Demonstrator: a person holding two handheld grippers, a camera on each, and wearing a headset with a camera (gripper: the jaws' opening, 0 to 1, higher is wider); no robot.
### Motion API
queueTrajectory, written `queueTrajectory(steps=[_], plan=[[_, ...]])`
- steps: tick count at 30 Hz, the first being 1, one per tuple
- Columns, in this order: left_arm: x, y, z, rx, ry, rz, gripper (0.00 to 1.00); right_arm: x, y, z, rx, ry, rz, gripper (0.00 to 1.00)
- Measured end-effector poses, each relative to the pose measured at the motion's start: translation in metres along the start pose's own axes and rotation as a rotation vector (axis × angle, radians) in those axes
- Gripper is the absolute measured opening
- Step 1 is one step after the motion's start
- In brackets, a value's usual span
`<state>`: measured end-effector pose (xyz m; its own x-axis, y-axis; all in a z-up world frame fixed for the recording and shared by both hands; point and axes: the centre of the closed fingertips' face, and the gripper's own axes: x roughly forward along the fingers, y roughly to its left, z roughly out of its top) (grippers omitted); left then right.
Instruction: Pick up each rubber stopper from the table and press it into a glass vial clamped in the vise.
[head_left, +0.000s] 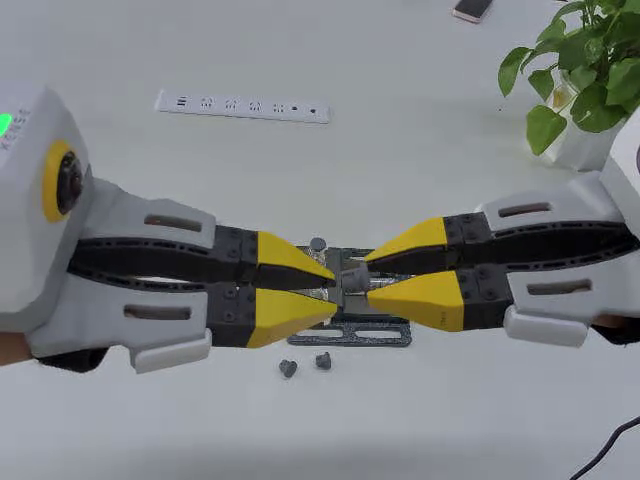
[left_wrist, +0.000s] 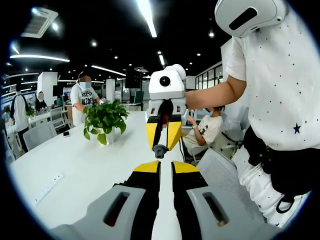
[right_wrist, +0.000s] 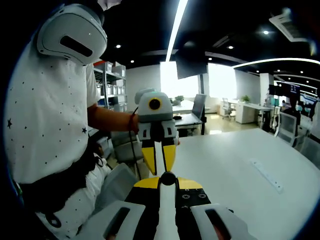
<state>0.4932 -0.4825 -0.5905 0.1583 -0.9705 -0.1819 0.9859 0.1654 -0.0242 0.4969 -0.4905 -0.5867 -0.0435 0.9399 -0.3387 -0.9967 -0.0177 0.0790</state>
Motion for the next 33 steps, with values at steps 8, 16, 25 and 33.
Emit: queueTrajectory(steps=[8,16,25,33], plan=[[-0.007,0.007,-0.016,-0.009,0.024,0.069,0.14,0.000,-0.017,-0.007,0.021,0.049,-0.040,0.05],[-0.011,0.013,-0.040,0.008,0.085,0.142,0.28,0.006,-0.041,-0.014,0.020,0.128,-0.073,0.05],[-0.019,0.024,-0.060,0.022,0.124,0.219,0.47,0.015,-0.070,-0.031,0.018,0.267,-0.064,0.05],[-0.026,0.033,-0.083,0.013,0.176,0.264,0.58,0.024,-0.096,-0.051,0.021,0.416,-0.051,0.05]])
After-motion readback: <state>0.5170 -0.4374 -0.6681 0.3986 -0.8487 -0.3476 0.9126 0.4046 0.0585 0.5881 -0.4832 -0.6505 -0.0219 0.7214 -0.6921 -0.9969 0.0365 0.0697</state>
